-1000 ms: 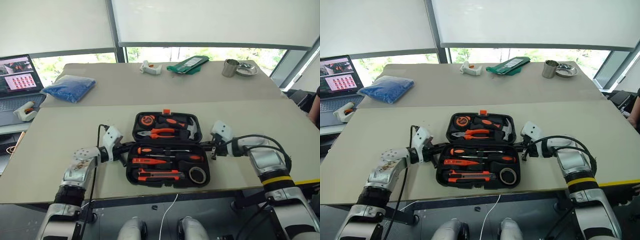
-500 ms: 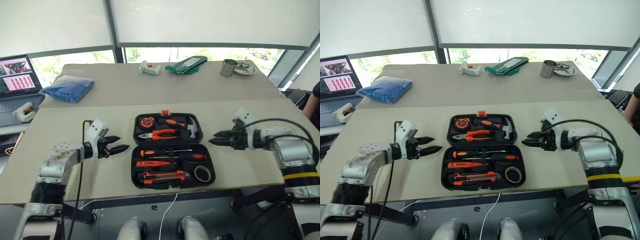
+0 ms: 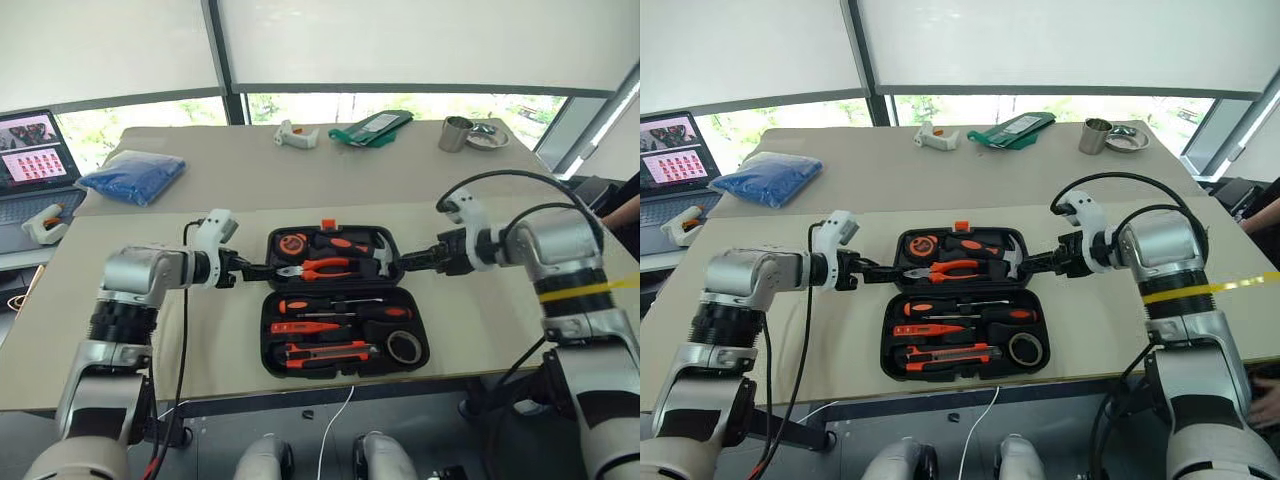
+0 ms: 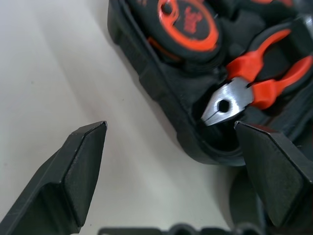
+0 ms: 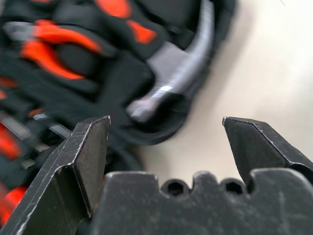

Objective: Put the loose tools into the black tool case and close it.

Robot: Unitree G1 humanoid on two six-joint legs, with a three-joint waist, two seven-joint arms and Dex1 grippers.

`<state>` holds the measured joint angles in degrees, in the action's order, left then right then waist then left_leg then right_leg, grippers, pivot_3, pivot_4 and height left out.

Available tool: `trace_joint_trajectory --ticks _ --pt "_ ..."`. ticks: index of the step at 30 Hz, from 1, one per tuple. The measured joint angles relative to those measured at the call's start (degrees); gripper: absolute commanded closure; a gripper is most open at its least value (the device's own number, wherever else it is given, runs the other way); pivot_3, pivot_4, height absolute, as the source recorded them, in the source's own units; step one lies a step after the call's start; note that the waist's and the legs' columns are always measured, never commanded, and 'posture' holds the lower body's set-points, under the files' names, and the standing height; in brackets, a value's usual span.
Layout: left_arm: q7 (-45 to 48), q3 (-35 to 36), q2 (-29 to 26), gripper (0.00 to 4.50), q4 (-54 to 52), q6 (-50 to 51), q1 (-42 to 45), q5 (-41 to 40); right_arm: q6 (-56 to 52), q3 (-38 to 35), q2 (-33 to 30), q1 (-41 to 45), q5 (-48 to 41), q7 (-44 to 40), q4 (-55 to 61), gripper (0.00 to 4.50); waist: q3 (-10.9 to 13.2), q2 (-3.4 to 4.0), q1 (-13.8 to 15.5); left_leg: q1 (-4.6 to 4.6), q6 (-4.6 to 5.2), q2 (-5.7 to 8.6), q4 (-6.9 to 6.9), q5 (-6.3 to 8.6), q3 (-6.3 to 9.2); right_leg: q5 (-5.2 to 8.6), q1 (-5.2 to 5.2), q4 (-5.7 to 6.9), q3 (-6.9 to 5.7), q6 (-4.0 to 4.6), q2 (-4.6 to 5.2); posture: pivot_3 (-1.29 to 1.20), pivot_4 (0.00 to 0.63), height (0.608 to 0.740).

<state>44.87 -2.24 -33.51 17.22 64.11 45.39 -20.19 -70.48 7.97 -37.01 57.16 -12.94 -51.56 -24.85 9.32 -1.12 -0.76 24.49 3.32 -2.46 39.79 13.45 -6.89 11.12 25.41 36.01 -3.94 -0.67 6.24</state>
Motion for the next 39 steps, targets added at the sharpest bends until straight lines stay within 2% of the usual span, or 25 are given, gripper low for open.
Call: trace_joint_trajectory --ticks 7,10,12,13,19,21,27,30,32,35,39 --pt "-0.40 -1.33 0.83 0.00 4.24 -1.76 3.90 1.16 4.24 1.44 2.95 2.35 1.61 2.20 -8.53 0.20 0.00 0.00 -0.03 0.08 -0.01 -0.01 -0.01 -0.01 -0.01 -0.01 0.05 -0.03 0.00 -0.02 0.00 0.00 0.150 0.740" --pt "-0.71 -2.43 1.28 0.71 5.37 -2.78 3.88 2.27 5.15 1.61 3.45 2.35 2.18 3.03 -10.70 0.90 0.01 -0.01 0.00 0.12 -0.04 -0.02 0.00 -0.02 -0.01 -0.02 0.07 -0.03 0.00 -0.04 0.01 0.00 0.150 0.740" --pt "-0.87 -2.50 1.39 1.43 5.74 -3.59 3.89 2.32 6.10 1.48 3.58 2.37 2.56 3.32 -12.04 1.59 0.00 0.00 -0.02 0.11 -0.13 -0.02 0.00 -0.08 -0.01 -0.02 0.06 -0.03 0.00 -0.04 0.01 0.00 0.150 0.740" --pt "-0.78 -2.47 1.76 1.93 5.83 -3.92 3.92 2.26 6.63 1.41 3.90 2.66 2.58 3.37 -12.57 2.01 0.00 0.00 -0.02 0.09 -0.16 -0.03 0.00 -0.10 -0.01 -0.02 0.05 -0.01 0.01 -0.04 0.01 0.00 0.150 0.740" --pt "-0.47 -1.68 3.47 4.03 6.30 -3.56 4.09 1.09 7.60 2.24 5.46 4.07 2.67 2.90 -14.70 4.03 0.00 -0.01 0.07 -0.20 -0.04 -0.04 0.02 -0.11 0.07 -0.05 -0.22 0.07 0.00 -0.03 0.01 0.00 0.150 0.740" --pt "-0.80 0.15 4.12 4.46 7.48 -2.97 4.18 0.35 7.70 2.01 5.66 4.57 2.61 2.88 -15.73 4.47 0.00 0.00 0.11 -0.23 0.01 -0.03 0.02 -0.20 0.13 -0.08 -0.29 0.07 0.01 -0.03 0.02 0.00 0.150 0.740" --pt "-3.49 8.01 8.50 4.46 11.28 -9.57 2.51 -1.31 17.53 -5.28 7.38 2.76 1.03 5.59 -19.10 4.47 0.01 -0.02 0.05 -0.11 0.04 -0.01 -0.01 -0.48 0.14 -0.39 -0.20 0.00 0.04 0.00 0.07 0.00 0.150 0.740" --pt "-0.43 10.69 9.46 4.46 10.68 -20.68 -1.50 -2.30 28.35 -8.18 7.60 -2.04 0.38 4.98 -14.63 4.47 0.03 -0.02 -0.10 0.13 -0.04 -0.01 -0.09 -0.54 0.10 -0.41 0.09 0.02 0.07 0.04 0.05 0.00 0.150 0.740" --pt "1.18 11.53 9.57 4.46 9.14 -27.66 -4.04 -2.29 35.57 -9.30 7.57 -5.98 0.22 3.76 -9.41 4.47 0.03 -0.02 -0.09 0.42 -0.43 0.00 -0.13 -0.77 0.03 -0.42 0.47 0.06 0.11 0.04 0.04 0.00 0.150 0.740" --pt "6.06 10.90 8.54 4.46 5.24 -42.32 -9.82 -0.36 52.12 -9.34 6.13 -14.53 1.25 1.05 -0.60 4.47 0.03 -0.02 -0.04 0.77 -0.56 0.05 -0.22 -0.84 -0.11 -0.42 0.83 0.07 0.09 0.04 -0.06 0.00 0.150 0.740" --pt "10.82 9.38 7.41 4.46 3.59 -58.66 -14.50 2.55 73.49 -9.06 4.57 -22.04 5.05 0.56 1.11 4.47 0.03 -0.02 0.07 0.79 -0.48 0.10 -0.34 -0.79 -0.40 -0.41 0.76 -0.21 0.08 -0.02 -0.03 0.00 0.150 0.740"
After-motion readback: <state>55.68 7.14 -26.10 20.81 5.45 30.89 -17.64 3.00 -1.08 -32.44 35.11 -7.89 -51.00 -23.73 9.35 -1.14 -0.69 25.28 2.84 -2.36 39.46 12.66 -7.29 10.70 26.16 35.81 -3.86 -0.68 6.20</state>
